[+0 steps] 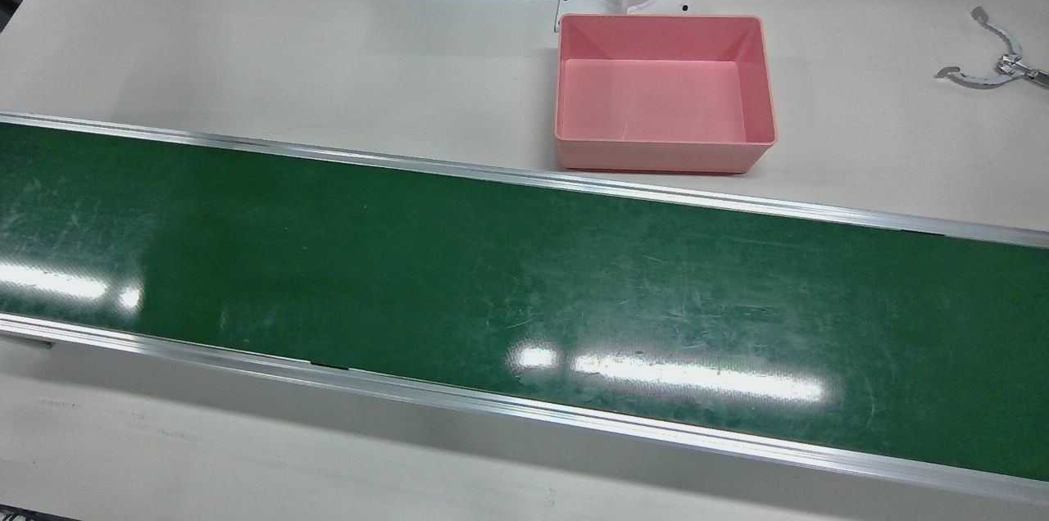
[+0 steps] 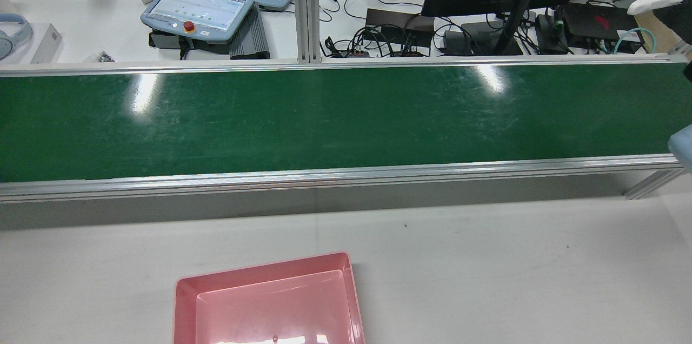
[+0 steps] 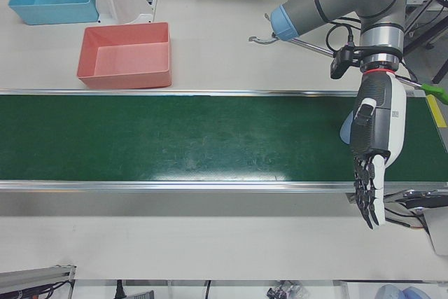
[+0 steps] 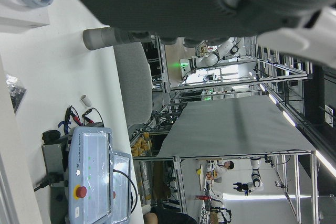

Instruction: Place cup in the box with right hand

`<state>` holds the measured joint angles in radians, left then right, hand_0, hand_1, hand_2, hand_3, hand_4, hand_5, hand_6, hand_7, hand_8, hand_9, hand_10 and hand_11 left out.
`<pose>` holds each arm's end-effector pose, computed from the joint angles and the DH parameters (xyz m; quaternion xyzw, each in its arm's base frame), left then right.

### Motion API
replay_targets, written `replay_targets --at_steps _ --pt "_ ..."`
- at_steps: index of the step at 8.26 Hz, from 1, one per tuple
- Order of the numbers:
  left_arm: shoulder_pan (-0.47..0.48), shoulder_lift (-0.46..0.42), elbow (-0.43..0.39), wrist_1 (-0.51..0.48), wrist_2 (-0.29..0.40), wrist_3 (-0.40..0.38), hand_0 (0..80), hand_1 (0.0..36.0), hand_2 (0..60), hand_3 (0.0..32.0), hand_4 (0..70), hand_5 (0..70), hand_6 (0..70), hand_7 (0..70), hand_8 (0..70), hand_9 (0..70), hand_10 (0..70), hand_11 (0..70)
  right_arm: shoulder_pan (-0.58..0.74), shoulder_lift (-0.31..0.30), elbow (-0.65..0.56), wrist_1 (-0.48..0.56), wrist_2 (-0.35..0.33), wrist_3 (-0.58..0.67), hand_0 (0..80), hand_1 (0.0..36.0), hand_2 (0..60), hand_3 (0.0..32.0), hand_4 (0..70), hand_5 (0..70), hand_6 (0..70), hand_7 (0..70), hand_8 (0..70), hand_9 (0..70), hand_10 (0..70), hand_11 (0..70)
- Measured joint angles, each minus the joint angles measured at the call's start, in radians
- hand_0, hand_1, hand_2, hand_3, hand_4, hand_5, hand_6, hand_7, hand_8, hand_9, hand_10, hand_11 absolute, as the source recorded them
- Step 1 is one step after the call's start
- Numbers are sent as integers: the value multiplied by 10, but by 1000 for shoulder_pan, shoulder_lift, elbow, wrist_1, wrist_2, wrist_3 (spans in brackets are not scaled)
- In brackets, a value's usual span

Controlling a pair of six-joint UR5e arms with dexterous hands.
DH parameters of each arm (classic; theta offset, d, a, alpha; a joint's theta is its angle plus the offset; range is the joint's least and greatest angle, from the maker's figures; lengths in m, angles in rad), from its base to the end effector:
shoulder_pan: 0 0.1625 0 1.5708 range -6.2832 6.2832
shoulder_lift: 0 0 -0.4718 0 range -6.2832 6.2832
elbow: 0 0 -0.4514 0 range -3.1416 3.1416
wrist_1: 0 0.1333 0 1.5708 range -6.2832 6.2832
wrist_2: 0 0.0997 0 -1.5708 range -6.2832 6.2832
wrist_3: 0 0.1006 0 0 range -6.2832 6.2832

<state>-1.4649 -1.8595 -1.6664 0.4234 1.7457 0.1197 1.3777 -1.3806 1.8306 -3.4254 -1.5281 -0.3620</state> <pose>-0.0467 -0.6565 0.5490 -0.0582 0.6909 -0.7067 0.1410 0.0177 -0.6263 0.5111 0.0781 -0.7593 0.6256 0.1613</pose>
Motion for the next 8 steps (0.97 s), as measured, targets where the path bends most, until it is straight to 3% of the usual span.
replay_targets --at_steps 8 --pt "0 0 0 0 0 0 0 0 0 0 0 0 0 0 0 0 0 0 0 0 -1 0 -1 0 560 106 0 0 488 65 200 700 177 381 131 202"
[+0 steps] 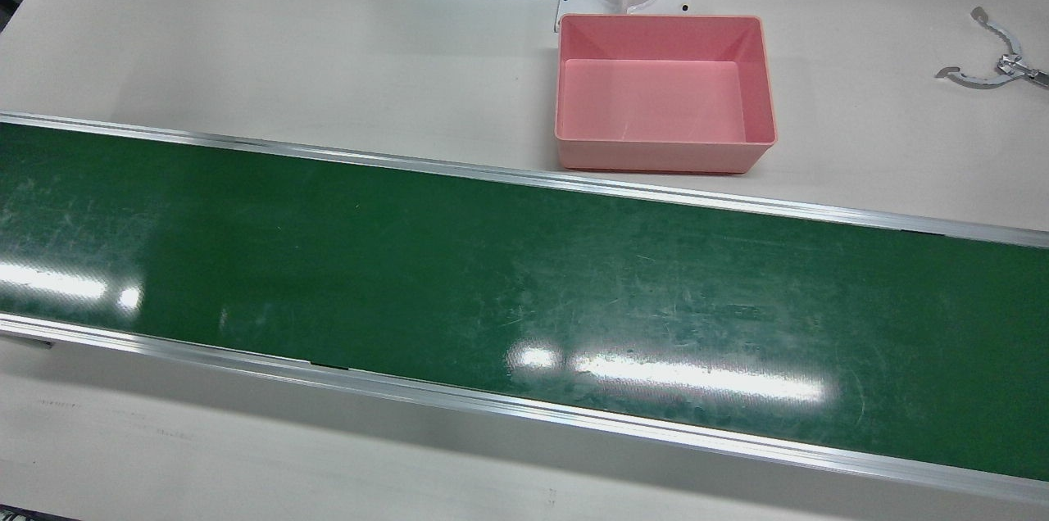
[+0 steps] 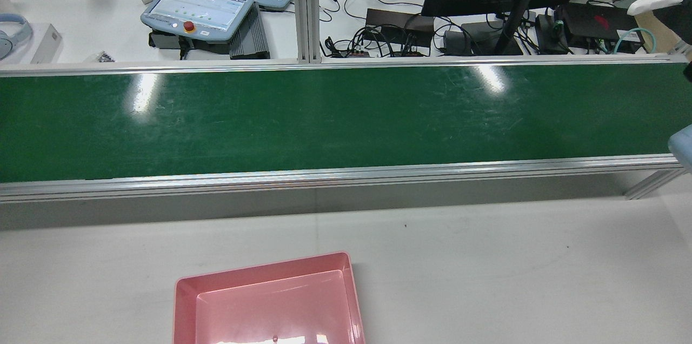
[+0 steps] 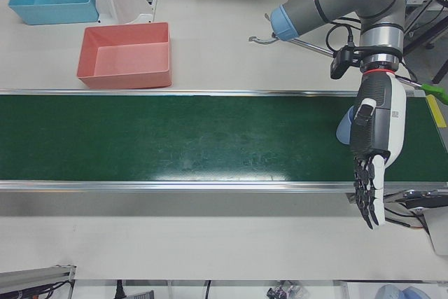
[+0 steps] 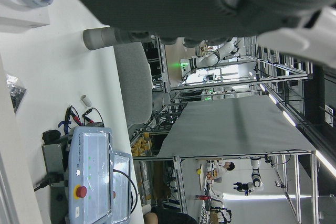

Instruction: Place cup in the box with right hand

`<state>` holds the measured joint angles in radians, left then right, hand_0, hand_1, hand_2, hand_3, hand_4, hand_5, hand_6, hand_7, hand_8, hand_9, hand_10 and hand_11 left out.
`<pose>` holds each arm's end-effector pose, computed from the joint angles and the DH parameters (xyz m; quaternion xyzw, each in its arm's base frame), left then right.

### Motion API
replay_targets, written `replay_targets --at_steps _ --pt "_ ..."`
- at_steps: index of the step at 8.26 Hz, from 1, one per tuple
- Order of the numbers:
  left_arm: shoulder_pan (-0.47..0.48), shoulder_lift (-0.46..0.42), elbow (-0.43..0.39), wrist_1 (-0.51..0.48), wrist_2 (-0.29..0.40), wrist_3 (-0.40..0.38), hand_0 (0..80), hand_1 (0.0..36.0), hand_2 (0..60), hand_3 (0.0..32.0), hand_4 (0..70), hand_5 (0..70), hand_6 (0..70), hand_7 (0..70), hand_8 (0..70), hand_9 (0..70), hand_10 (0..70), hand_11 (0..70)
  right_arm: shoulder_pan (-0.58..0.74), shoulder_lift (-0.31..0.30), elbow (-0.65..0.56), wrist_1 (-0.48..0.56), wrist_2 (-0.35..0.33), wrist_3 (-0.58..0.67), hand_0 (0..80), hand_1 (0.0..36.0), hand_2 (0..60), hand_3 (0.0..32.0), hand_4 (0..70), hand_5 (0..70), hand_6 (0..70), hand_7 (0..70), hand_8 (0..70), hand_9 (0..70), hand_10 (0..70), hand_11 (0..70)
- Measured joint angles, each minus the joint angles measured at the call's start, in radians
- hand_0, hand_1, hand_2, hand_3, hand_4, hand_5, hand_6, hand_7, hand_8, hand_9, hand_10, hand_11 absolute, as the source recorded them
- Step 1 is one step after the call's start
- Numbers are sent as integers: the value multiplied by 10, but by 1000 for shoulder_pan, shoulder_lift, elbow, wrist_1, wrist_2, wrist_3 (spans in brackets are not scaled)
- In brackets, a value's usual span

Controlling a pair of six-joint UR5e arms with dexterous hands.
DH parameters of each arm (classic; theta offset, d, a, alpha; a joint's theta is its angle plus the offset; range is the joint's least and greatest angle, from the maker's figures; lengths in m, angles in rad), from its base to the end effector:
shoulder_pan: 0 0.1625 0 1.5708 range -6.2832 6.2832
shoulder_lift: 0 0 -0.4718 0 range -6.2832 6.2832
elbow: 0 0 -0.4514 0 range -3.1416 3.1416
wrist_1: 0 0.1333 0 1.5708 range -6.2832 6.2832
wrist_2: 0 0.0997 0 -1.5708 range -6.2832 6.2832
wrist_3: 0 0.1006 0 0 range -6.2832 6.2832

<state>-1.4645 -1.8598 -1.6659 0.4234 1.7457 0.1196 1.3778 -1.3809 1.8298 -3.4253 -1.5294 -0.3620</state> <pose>-0.0464 -0.6567 0.5491 -0.0584 0.6908 -0.7067 0.1411 0.0177 -0.6263 0.5117 0.0777 -0.7590 0.6258 0.1618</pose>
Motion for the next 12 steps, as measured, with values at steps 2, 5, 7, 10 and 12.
replay_targets --at_steps 2,5,7,10,12 --pt "0 0 0 0 0 0 0 0 0 0 0 0 0 0 0 0 0 0 1 0 0 0 0 0 562 106 0 0 492 65 201 700 178 382 132 204" --pt "0 0 0 0 0 0 0 0 0 0 0 0 0 0 0 0 0 0 0 0 0 1 0 0 560 105 0 0 485 65 199 700 174 376 131 202" --pt "0 0 0 0 0 0 0 0 0 0 0 0 0 0 0 0 0 0 0 0 0 0 0 0 560 105 0 0 495 65 203 700 180 387 135 207" --pt "0 -1 0 0 0 0 0 0 0 0 0 0 0 0 0 0 0 0 0 0 0 0 0 0 562 106 0 0 493 65 202 700 178 383 133 206" --pt "0 0 0 0 0 0 0 0 0 0 0 0 0 0 0 0 0 0 0 0 5 1 0 -1 560 106 0 0 489 65 200 700 177 380 132 204"
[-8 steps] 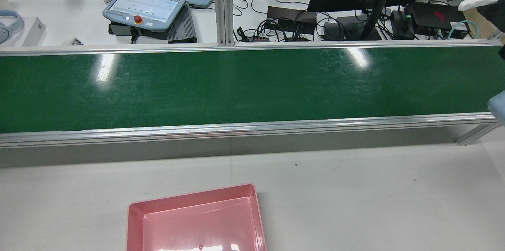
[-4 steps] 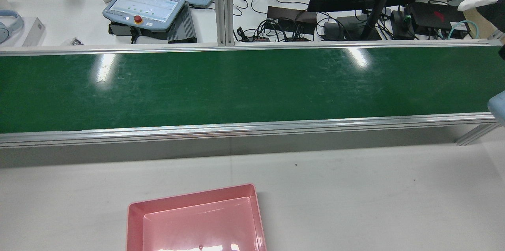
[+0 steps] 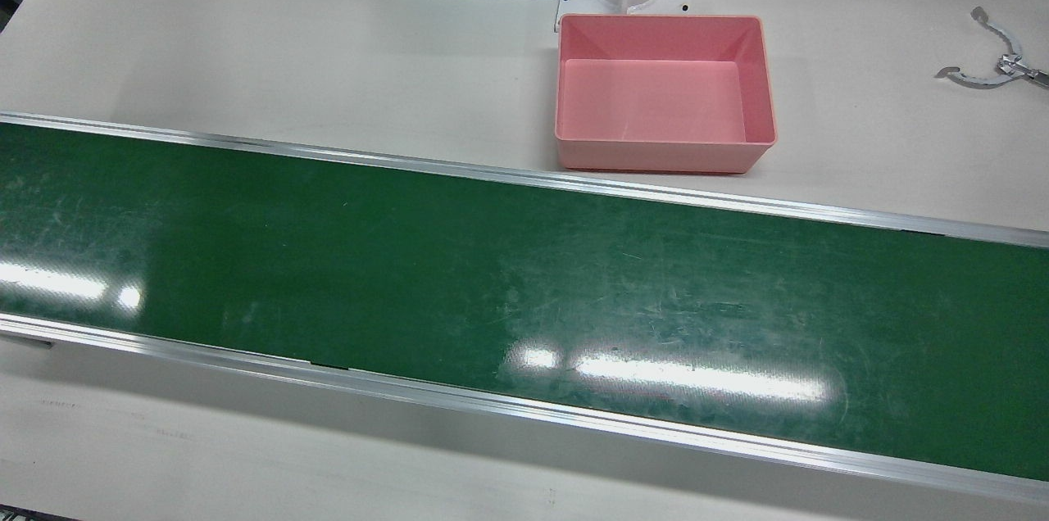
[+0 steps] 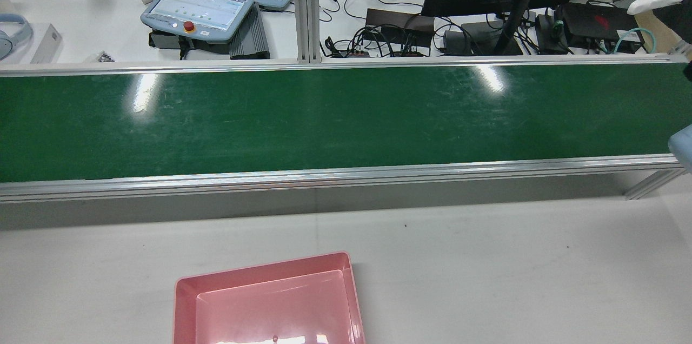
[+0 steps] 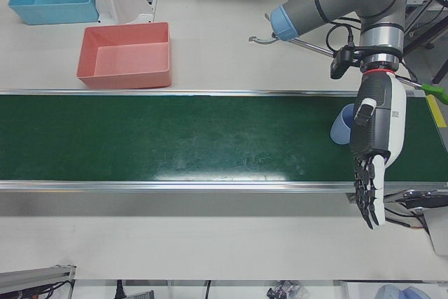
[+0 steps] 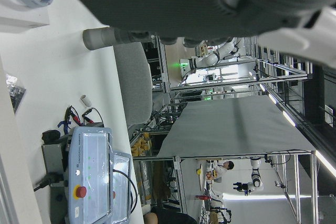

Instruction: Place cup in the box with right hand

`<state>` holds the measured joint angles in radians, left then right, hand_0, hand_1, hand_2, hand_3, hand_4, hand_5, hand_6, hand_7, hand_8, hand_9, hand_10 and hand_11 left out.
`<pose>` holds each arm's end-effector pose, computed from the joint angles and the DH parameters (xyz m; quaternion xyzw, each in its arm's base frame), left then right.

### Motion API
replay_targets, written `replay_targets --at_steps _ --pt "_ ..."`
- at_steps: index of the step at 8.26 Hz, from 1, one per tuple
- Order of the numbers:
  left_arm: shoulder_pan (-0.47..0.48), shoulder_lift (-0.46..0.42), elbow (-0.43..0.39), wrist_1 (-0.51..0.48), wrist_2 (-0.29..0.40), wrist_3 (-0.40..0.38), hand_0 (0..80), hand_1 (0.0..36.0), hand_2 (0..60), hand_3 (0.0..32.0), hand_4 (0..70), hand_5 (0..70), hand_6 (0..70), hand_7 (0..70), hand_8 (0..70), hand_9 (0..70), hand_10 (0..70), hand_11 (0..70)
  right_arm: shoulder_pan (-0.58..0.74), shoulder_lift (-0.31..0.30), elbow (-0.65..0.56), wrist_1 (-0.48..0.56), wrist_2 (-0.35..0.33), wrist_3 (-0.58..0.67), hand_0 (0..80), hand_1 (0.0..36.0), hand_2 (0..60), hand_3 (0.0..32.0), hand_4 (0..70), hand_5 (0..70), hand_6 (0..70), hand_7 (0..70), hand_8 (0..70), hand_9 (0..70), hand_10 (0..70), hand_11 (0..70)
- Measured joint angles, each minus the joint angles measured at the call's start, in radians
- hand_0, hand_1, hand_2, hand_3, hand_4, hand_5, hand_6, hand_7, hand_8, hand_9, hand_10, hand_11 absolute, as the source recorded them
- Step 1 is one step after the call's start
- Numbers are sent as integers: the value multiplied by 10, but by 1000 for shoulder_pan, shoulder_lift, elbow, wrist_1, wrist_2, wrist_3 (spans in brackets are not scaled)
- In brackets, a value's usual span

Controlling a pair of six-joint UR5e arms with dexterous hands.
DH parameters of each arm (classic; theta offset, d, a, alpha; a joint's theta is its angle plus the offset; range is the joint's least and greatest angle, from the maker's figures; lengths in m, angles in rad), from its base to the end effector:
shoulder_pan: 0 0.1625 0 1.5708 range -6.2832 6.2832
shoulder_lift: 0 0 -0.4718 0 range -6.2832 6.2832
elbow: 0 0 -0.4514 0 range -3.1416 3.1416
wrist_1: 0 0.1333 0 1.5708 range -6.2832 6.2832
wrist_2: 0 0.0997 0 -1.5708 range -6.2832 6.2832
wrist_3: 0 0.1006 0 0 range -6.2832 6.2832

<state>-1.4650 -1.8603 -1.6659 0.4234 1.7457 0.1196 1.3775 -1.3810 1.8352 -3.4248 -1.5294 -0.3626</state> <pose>-0.0467 -0.6568 0.5488 -0.0582 0.6910 -0.7066 0.1409 0.0176 -0.6257 0.5089 0.0779 -0.7609 0.6236 0.1615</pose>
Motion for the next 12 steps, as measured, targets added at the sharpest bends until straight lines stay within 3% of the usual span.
replay_targets --at_steps 12 --pt "0 1 0 0 0 0 0 0 0 0 0 0 0 0 0 0 0 0 0 -3 4 -1 0 0 560 106 0 0 493 65 201 700 177 382 132 204"
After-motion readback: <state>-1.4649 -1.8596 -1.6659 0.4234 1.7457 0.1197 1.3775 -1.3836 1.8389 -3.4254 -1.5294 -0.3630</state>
